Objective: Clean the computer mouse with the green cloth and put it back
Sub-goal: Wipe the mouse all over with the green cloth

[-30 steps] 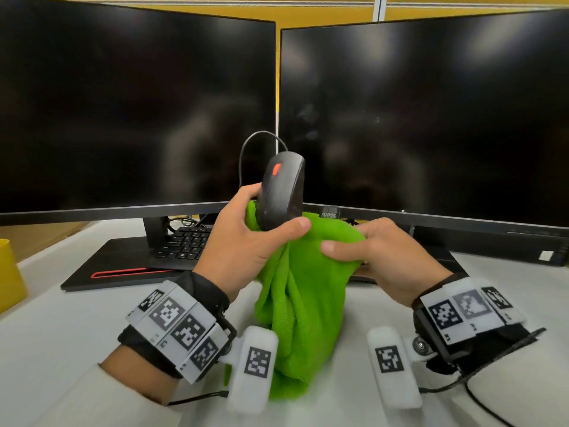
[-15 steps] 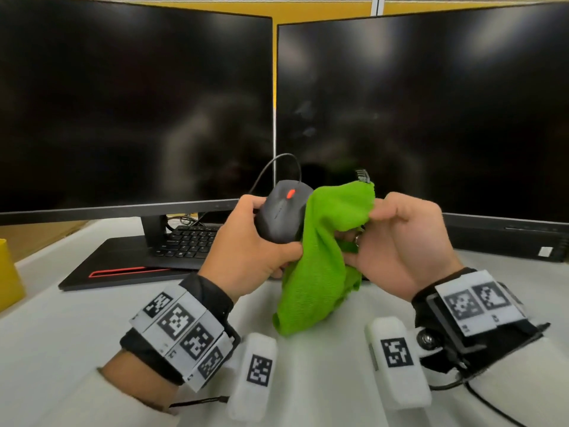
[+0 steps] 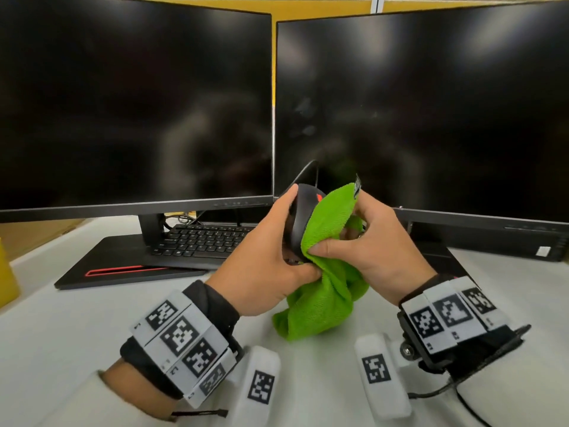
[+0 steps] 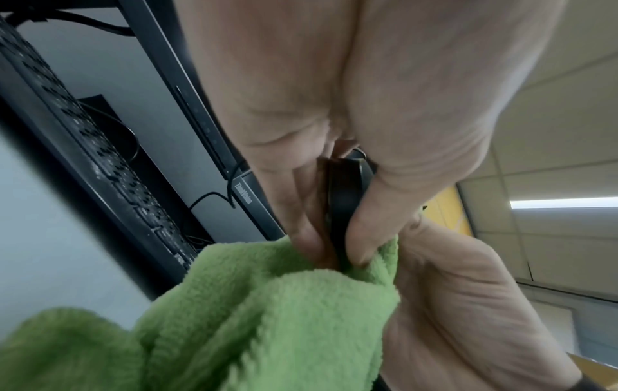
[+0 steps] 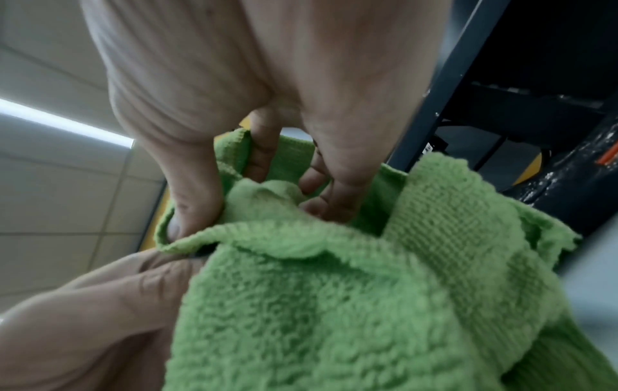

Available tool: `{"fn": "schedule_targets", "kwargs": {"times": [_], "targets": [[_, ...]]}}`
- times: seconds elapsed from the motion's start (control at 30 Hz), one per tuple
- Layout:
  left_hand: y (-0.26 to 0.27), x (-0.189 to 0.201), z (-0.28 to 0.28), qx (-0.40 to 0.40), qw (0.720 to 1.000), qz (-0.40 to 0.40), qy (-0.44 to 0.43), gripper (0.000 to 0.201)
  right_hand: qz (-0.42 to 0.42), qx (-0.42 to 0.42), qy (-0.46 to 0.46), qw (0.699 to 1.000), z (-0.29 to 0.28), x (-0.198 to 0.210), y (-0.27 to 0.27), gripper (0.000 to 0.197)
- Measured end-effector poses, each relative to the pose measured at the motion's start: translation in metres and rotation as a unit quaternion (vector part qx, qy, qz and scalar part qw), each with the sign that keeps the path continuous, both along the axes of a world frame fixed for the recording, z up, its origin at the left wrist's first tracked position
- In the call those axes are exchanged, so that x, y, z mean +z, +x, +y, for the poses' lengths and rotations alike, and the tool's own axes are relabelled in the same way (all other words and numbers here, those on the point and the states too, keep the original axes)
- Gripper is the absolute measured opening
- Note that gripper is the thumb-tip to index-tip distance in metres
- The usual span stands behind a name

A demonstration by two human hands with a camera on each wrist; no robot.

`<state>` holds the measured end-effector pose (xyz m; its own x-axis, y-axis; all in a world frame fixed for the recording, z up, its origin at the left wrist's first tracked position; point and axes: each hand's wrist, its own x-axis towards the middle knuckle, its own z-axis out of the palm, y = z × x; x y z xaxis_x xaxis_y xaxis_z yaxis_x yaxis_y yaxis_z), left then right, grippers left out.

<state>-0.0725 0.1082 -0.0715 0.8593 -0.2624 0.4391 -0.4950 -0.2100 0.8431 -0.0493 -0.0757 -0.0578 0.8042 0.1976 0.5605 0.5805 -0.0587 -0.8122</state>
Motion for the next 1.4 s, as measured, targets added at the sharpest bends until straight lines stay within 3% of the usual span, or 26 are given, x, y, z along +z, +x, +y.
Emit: {"fn": "schedule_targets", "kwargs": {"times": [0.2,0.33,0.4,0.5,0.57,0.67,0.83,0.9,1.03,1.3,1.4], "targets": [[0.001,0.0,0.003,-0.039,0.999,0.01,-0.035,0.105,0.004,-0.011,0.049,0.999,0.001,-0.001,0.005,0.05],[0.001,0.001,0.005,-0.063,0.997,0.015,-0.044,0.107,0.026,-0.001,0.098,0.995,-0.004,0.0,0.011,0.021],[0.001,0.001,0.004,-0.072,0.996,0.019,-0.05,0.108,0.012,0.004,0.09,0.996,-0.005,0.0,0.009,0.027],[0.001,0.0,0.0,-0.074,0.996,0.025,-0.05,0.108,0.008,0.005,0.045,0.999,-0.001,-0.002,0.004,0.058],[0.0,0.0,0.0,-0.072,0.996,0.022,-0.038,0.108,0.003,0.001,0.028,1.0,0.0,-0.002,0.002,0.065],[0.001,0.002,0.004,-0.07,0.997,0.018,-0.027,0.109,-0.005,-0.004,0.032,0.999,0.001,-0.001,0.003,0.056],[-0.004,0.008,0.007,-0.079,0.997,0.015,-0.017,0.111,0.061,0.008,0.128,0.99,-0.003,0.004,0.003,0.015],[-0.004,0.01,0.007,-0.088,0.996,0.019,-0.013,0.112,0.049,-0.004,0.136,0.989,-0.004,0.006,0.002,0.016],[-0.007,0.007,0.002,-0.105,0.994,0.018,0.017,0.111,0.025,-0.015,0.145,0.989,-0.004,0.005,0.002,0.042],[-0.011,0.008,0.001,-0.124,0.991,0.025,0.043,0.104,0.074,-0.029,0.185,0.98,-0.008,0.009,0.008,0.008],[-0.009,0.009,0.003,-0.116,0.992,0.027,0.049,0.106,0.077,-0.004,0.185,0.98,-0.01,0.008,0.011,0.013]]}}
